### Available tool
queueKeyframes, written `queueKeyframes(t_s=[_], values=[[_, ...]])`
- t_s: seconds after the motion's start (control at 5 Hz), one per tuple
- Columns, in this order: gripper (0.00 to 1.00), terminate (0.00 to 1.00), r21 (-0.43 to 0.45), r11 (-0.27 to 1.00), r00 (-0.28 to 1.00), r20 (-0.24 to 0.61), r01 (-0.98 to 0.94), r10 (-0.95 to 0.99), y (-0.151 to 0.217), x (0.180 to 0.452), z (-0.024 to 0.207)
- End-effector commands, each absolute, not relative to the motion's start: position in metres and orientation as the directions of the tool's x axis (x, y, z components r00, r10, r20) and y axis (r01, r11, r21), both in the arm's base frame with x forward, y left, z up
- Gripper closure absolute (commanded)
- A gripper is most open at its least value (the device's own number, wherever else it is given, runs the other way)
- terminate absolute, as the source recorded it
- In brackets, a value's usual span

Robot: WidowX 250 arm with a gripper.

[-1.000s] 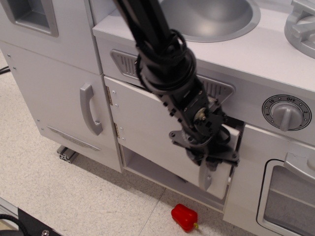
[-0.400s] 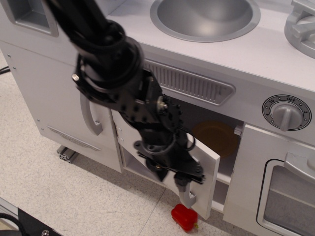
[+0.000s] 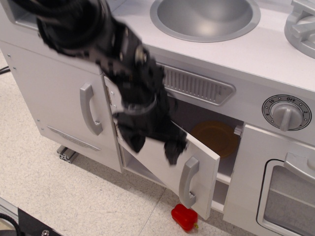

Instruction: Open cabinet

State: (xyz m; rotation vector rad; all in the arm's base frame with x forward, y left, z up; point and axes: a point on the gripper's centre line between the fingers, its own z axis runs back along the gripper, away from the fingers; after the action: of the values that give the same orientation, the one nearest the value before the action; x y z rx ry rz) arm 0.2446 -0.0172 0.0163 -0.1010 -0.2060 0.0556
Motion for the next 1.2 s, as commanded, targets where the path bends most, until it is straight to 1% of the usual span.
queueKeyframes(t_s=[0.0,0.2,0.4,0.6,0.8,1.0], values=[[0.00,0.00,-0.154,0.988,0.939,0.342,0.004,0.050,-0.044,0.288,0.060],[0.00,0.00,-0.140,0.990,0.939,0.343,0.035,0.015,-0.060,0.305,0.049],[0.00,0.00,-0.126,0.989,0.940,0.339,0.080,-0.033,-0.067,0.311,0.033],[0.00,0.00,-0.078,0.990,0.944,0.320,0.114,-0.084,-0.067,0.311,0.011],[0.00,0.00,-0.017,0.994,0.953,0.288,0.108,-0.098,-0.060,0.302,0.004],[0.00,0.00,0.029,0.994,0.961,0.254,0.103,-0.107,-0.046,0.283,0.003]])
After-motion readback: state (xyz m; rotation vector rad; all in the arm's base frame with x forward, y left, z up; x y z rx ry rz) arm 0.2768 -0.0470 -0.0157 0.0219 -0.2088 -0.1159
